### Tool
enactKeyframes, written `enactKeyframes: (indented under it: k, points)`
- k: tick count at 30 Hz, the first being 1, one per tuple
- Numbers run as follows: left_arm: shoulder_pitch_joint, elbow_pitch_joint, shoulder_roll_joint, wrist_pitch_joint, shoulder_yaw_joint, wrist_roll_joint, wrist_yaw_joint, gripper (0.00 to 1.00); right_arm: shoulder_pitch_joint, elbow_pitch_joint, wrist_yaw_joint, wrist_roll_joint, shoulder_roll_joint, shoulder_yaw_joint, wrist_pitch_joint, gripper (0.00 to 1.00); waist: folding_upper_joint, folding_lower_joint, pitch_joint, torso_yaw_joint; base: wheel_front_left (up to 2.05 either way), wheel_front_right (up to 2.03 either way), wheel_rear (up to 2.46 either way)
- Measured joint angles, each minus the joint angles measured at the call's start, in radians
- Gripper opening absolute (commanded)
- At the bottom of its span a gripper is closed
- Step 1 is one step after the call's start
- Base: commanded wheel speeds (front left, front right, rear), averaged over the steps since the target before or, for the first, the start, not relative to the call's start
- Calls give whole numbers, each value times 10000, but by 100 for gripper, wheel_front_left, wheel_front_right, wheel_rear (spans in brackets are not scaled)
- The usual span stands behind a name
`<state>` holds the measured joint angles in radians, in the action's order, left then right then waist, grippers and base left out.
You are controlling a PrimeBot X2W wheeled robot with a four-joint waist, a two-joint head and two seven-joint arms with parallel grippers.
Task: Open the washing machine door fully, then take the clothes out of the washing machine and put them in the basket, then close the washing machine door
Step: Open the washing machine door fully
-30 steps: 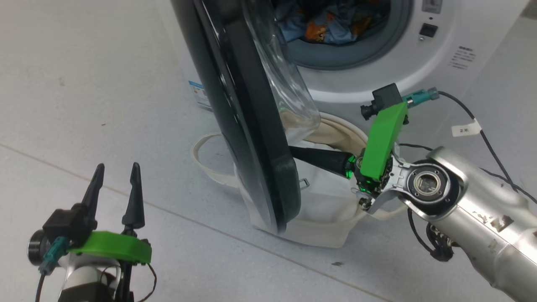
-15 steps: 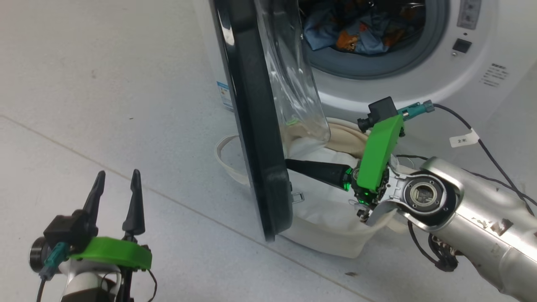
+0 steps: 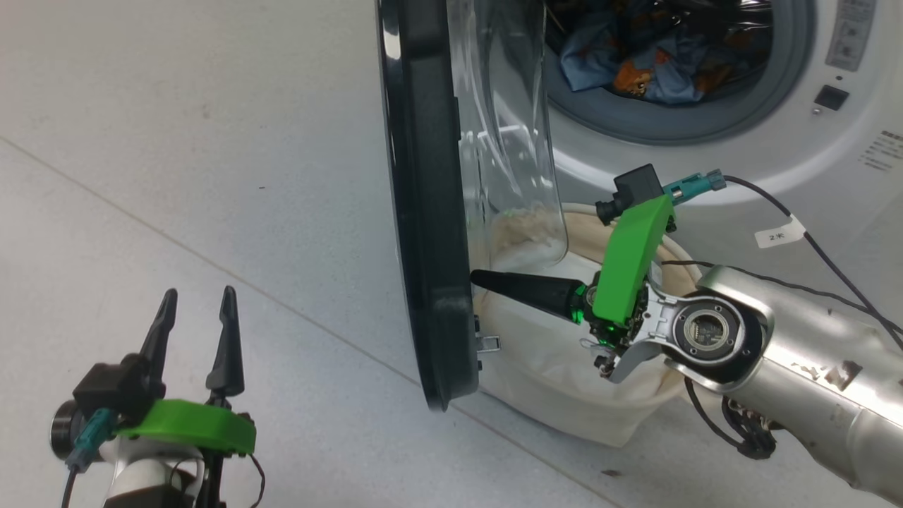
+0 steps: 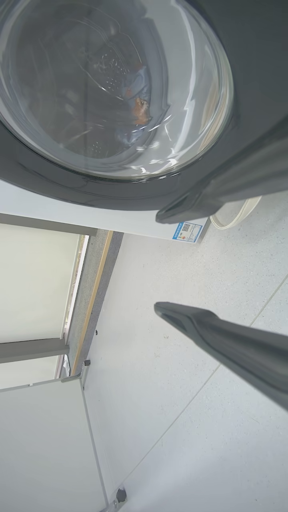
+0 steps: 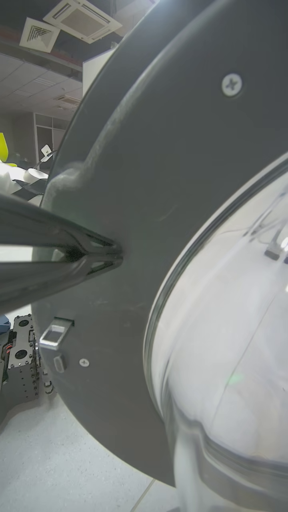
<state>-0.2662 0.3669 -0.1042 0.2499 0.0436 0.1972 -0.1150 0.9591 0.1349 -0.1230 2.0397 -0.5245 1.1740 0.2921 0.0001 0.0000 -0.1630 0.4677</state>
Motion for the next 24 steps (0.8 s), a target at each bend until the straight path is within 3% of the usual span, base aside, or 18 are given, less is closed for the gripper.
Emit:
enactKeyframes:
  k: [10, 22, 23, 24]
  points:
    - [31, -4, 4, 0, -25, 29, 17, 100, 465, -265, 0, 485, -111, 625, -416, 0, 0, 0, -22, 267, 0, 0, 0]
    - [65, -4, -77, 0, -46, 104, 59, 100, 606, -610, 0, 725, -596, 955, -1124, 0, 0, 0, 127, -58, 0, 0, 0]
    - [84, -4, -98, 0, -48, 104, 59, 100, 606, -623, 0, 717, -656, 955, -1285, 77, 0, 0, 146, -97, 0, 0, 0]
    - [110, -4, -121, 0, -46, 105, 61, 100, 606, -650, 0, 671, -721, 957, -1452, 100, 0, 0, 168, -140, 0, 0, 0]
